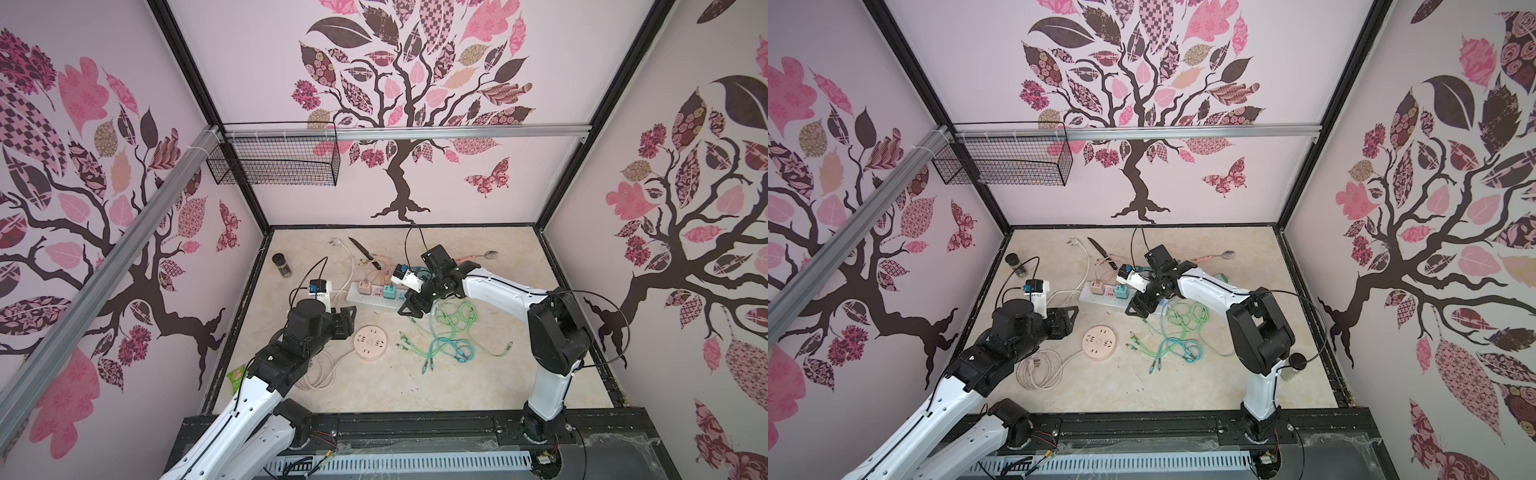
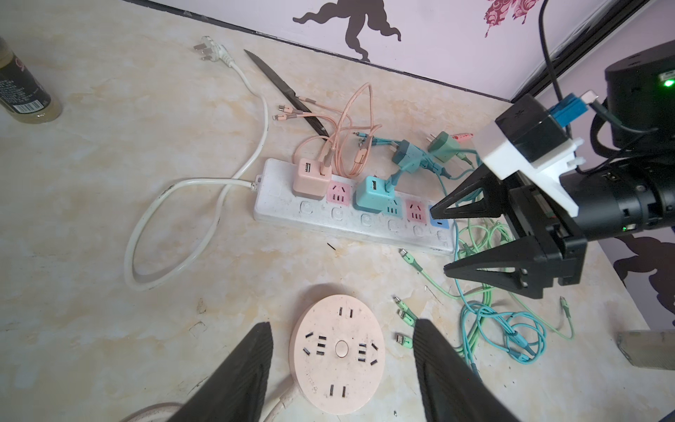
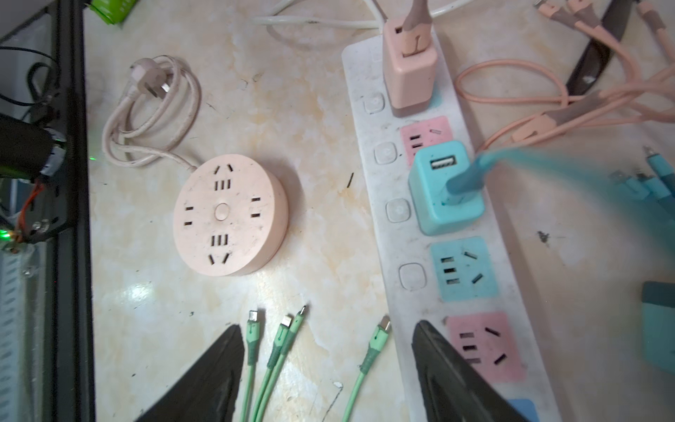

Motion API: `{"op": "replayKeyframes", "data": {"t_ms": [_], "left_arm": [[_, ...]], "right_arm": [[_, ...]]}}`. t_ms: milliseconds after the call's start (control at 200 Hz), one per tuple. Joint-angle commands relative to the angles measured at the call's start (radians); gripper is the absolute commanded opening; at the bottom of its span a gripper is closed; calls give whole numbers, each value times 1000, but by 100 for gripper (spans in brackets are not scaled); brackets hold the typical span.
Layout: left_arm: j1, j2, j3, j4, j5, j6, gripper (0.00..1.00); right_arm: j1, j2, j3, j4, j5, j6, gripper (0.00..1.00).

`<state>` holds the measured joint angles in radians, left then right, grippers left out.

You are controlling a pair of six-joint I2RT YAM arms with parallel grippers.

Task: Insert plugs into power strip
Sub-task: Insert the plug into the socket, then pick up the power cord from the top-center of the table.

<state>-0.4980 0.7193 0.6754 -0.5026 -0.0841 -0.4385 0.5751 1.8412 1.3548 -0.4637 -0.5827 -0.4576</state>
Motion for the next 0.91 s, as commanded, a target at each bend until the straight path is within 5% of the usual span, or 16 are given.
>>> {"op": "replayKeyframes", "data": {"t_ms": [0, 210, 380, 555, 745, 900], "left_arm": [[4, 5, 50, -13, 19, 26, 65], [3, 15, 58, -17, 35, 33, 65], [3, 9, 65, -27, 29, 36, 65], [3, -4, 65, -41, 24, 42, 65], [3, -5, 64, -42, 19, 44, 65], [3, -11, 77, -60, 25, 50, 65]], "right_arm": [[-34, -67, -5, -72, -154, -31, 76], [-53, -121, -62, -27, -268, -24, 76], [-86, -231, -206, 289, 21, 258, 67], [-129, -307, -284, 336, 208, 421, 64], [-191, -309, -321, 334, 293, 577, 50], [-195, -297, -347, 323, 352, 535, 45]]}}
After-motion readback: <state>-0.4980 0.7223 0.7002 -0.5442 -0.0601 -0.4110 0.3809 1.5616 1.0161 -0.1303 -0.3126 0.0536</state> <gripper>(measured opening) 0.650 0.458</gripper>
